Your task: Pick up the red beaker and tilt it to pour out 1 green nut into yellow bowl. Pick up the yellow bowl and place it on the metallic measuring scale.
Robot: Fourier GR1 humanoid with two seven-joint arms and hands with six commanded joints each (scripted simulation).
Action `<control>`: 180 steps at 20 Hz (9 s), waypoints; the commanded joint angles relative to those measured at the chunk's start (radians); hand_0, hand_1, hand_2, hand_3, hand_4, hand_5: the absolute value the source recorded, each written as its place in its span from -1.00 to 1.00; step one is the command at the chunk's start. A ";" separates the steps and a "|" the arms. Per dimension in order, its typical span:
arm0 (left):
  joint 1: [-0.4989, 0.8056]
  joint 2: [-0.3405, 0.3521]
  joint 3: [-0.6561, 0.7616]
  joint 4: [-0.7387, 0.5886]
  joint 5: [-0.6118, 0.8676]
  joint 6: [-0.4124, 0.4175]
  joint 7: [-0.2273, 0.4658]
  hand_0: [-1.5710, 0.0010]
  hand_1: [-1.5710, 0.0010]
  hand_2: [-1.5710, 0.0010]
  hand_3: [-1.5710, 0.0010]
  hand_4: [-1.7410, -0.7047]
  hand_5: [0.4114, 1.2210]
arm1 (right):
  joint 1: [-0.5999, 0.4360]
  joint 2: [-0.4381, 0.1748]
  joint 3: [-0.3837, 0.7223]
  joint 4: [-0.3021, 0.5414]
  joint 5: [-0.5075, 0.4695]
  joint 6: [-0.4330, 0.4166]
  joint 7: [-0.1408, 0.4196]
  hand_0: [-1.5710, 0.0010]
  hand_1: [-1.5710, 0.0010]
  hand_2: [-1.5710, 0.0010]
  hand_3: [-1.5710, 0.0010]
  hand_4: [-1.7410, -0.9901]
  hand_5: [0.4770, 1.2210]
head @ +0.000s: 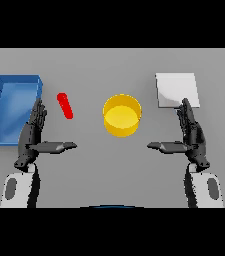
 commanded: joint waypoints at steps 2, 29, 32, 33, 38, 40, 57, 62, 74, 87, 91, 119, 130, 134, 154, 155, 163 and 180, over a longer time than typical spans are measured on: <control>0.008 0.003 0.001 -0.005 0.003 -0.002 -0.004 1.00 1.00 1.00 1.00 0.16 -0.39 | -0.005 -0.001 -0.002 0.004 -0.001 -0.002 0.002 1.00 1.00 1.00 1.00 0.78 -0.73; -0.238 0.089 -0.023 0.265 -0.131 -0.052 0.000 1.00 1.00 1.00 1.00 0.07 -0.43 | 0.056 -0.078 0.102 -0.099 0.189 -0.007 -0.110 1.00 1.00 1.00 1.00 0.38 -0.60; -0.294 0.085 -0.022 0.339 -0.153 -0.039 -0.016 1.00 1.00 1.00 1.00 0.04 -0.40 | 0.052 -0.080 0.094 -0.107 0.162 0.009 -0.091 1.00 1.00 1.00 1.00 0.36 -0.59; -0.318 0.085 -0.020 0.364 -0.160 -0.034 -0.014 1.00 1.00 1.00 1.00 0.05 -0.39 | 0.057 -0.090 0.086 -0.109 0.162 0.008 -0.093 1.00 1.00 1.00 1.00 0.37 -0.59; -0.380 0.073 -0.007 0.465 -0.179 -0.006 -0.041 1.00 1.00 1.00 1.00 0.04 -0.36 | 0.069 -0.088 0.086 -0.118 0.161 0.006 -0.093 1.00 1.00 1.00 1.00 0.34 -0.57; -0.419 0.074 0.009 0.511 -0.179 0.003 -0.053 1.00 1.00 1.00 1.00 0.01 -0.34 | 0.060 -0.091 0.085 -0.112 0.166 0.004 -0.090 1.00 1.00 1.00 1.00 0.33 -0.56; -0.516 0.016 0.057 0.710 -0.192 0.113 -0.214 -0.73 -0.74 -0.76 -0.66 -0.66 0.86 | 0.079 -0.080 0.091 -0.130 0.155 0.008 -0.098 1.00 1.00 1.00 1.00 0.30 -0.55; -0.508 0.003 0.093 0.639 -0.097 0.036 -0.238 -0.91 -0.91 -0.92 -0.89 -0.84 0.82 | 0.064 -0.074 0.090 -0.108 0.163 -0.001 -0.080 1.00 1.00 1.00 1.00 0.32 -0.55; -0.592 0.074 0.013 0.563 -0.133 0.018 -0.122 -0.98 -0.98 -0.98 -0.98 -0.97 0.80 | 0.078 -0.096 0.096 -0.117 0.200 -0.009 -0.139 1.00 1.00 1.00 1.00 0.39 -0.51; -0.808 0.239 -0.380 0.588 -0.545 -0.071 0.076 -1.00 -1.00 -1.00 -1.00 -1.00 0.85 | 0.075 -0.094 0.099 -0.134 0.197 -0.003 -0.083 1.00 1.00 1.00 1.00 0.49 -0.48; -0.883 0.256 -0.521 0.620 -0.678 -0.137 0.116 -1.00 -1.00 -1.00 -1.00 -1.00 0.94 | 0.078 -0.084 0.106 -0.136 0.199 -0.004 -0.085 1.00 1.00 1.00 1.00 0.48 -0.47; -1.276 0.229 -1.112 0.863 -1.257 -0.280 -0.188 -1.00 -1.00 -1.00 -1.00 -0.98 1.00 | 0.081 -0.058 0.091 -0.130 0.190 -0.034 -0.114 1.00 1.00 1.00 1.00 0.61 -0.73; -1.590 0.253 -1.085 1.012 -1.316 -0.230 -0.264 -1.00 -1.00 -1.00 -1.00 -0.97 1.00 | 0.072 -0.050 0.100 -0.135 0.208 -0.046 -0.106 1.00 1.00 1.00 1.00 0.63 -0.79; -1.697 0.318 -0.916 1.155 -1.220 -0.226 -0.204 -1.00 -1.00 -1.00 -1.00 -0.97 1.00 | 0.078 -0.050 0.103 -0.129 0.174 -0.012 -0.117 1.00 1.00 1.00 1.00 0.69 -0.78; -1.198 0.603 -0.080 1.361 -0.305 0.068 0.186 -1.00 -1.00 -1.00 -1.00 -1.00 1.00 | 0.039 -0.080 0.113 -0.084 0.186 0.010 -0.128 1.00 1.00 1.00 1.00 0.64 -0.50; -1.149 0.593 -0.074 1.332 -0.284 0.087 0.191 -1.00 -1.00 -1.00 -1.00 -1.00 1.00 | 0.029 -0.075 0.108 -0.070 0.178 0.010 -0.130 1.00 1.00 1.00 1.00 0.62 -0.48; -0.734 0.559 -0.081 0.847 -0.140 0.174 0.335 -1.00 -1.00 -1.00 -1.00 -1.00 0.58 | 0.043 -0.086 0.115 -0.069 0.198 0.007 -0.164 1.00 1.00 1.00 1.00 0.53 -0.47; -0.541 0.645 -0.172 0.491 -0.088 -0.042 0.508 0.87 0.88 0.89 0.88 0.85 -0.46 | 0.045 -0.089 0.121 -0.087 0.227 -0.013 -0.135 1.00 1.00 1.00 1.00 0.56 -0.52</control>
